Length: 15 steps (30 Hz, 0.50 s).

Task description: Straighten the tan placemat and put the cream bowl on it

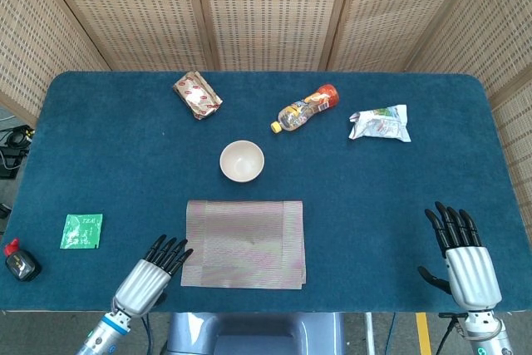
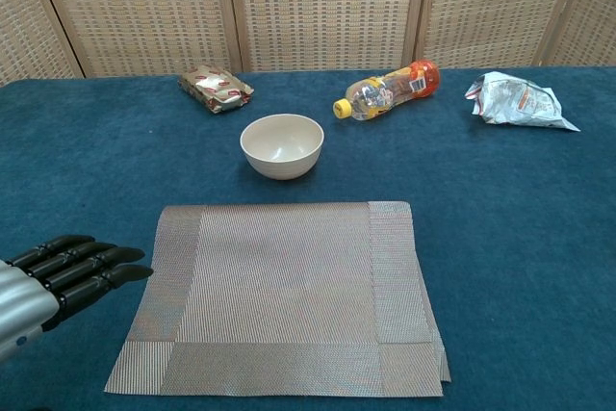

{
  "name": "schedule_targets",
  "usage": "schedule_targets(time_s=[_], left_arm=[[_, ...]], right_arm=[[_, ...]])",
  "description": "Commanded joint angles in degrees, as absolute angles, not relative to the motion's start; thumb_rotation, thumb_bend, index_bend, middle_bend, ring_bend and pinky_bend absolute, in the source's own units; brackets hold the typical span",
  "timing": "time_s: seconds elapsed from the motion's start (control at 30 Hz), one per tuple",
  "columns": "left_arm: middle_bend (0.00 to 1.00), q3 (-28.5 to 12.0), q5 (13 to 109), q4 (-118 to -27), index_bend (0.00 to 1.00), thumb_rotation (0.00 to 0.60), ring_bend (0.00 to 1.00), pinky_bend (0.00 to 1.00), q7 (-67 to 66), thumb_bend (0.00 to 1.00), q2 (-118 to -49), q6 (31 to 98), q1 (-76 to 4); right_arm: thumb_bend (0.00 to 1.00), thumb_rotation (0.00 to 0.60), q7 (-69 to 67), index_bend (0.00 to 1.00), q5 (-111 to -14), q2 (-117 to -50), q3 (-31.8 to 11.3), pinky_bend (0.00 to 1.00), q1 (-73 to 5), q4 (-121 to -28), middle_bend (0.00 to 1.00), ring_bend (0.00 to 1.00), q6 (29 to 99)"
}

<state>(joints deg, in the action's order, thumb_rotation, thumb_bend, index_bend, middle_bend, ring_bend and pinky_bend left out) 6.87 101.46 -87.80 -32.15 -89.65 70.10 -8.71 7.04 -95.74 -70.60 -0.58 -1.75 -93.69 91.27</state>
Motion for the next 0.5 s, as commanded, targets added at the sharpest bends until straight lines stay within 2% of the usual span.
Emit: schedule_targets(time_s=[0.03, 0.5], left_arm=[[0.0, 6.92, 101.07, -86.81, 0.03, 0.6, 0.0, 0.0, -32.02, 0.08, -90.5, 69.78, -8.92], [0.0, 5.41, 100.28, -83.87, 0.07, 0.6, 0.0, 0.0, -32.33, 0.1, -94.54, 69.55, -10.66]], right_arm=[[0.17, 0.6, 7.04, 0.0, -95.84, -70.59, -0.56, 0.0, -1.73, -93.67, 0.0, 0.0, 91.34], [0.17, 0.6, 7.01, 0.0, -95.74, -70.64, -0.52, 0.0, -1.78, -93.72, 0.0, 0.0, 91.01]])
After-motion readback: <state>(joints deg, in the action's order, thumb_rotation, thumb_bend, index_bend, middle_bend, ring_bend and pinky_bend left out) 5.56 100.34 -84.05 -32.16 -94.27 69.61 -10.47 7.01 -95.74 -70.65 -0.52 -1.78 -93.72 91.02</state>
